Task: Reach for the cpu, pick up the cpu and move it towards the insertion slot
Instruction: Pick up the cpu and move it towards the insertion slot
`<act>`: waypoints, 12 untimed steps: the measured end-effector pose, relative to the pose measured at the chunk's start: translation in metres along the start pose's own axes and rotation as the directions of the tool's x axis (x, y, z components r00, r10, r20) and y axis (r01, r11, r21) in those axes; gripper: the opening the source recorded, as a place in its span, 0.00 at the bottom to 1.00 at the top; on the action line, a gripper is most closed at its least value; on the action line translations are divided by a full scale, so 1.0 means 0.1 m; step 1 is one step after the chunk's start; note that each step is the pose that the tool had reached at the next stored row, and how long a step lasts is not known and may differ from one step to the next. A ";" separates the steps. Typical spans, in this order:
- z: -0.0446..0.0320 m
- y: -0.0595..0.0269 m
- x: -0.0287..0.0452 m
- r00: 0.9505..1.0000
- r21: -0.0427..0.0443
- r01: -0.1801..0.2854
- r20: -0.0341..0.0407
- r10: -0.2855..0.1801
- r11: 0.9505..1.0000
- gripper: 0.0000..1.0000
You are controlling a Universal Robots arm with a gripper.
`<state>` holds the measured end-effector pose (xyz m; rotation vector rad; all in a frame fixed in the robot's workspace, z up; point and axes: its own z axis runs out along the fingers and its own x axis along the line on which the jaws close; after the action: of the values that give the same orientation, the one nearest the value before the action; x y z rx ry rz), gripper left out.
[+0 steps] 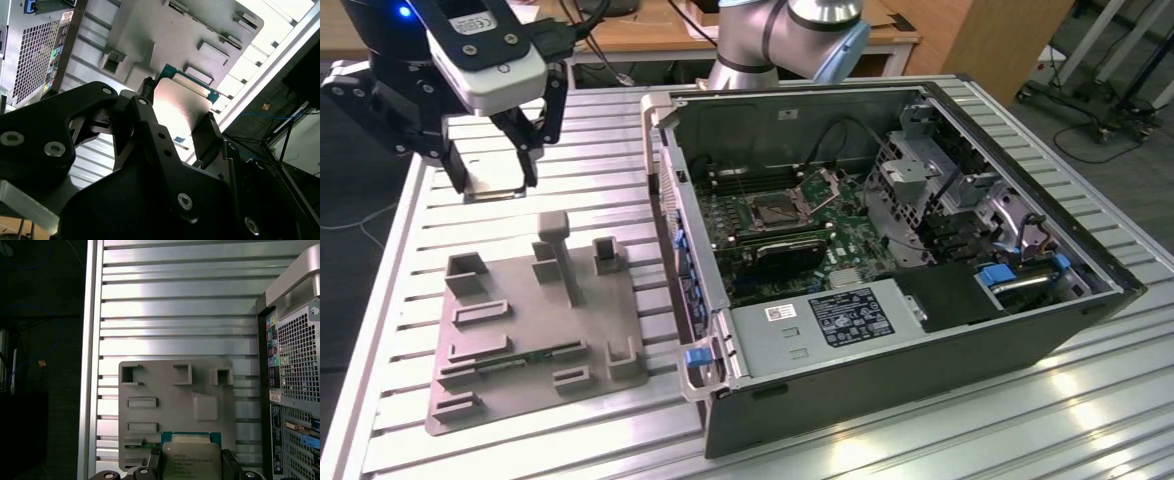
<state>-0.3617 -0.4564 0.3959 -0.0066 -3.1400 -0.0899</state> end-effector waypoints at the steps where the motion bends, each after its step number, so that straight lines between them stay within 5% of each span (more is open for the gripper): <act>1: 0.000 0.000 -0.004 1.000 0.000 0.000 0.000 0.000 1.000 0.55; 12: 0.000 0.000 -0.051 1.000 0.000 0.000 0.000 0.000 1.000 0.55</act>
<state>-0.3566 -0.4564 0.3959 -0.0066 -3.1400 -0.0898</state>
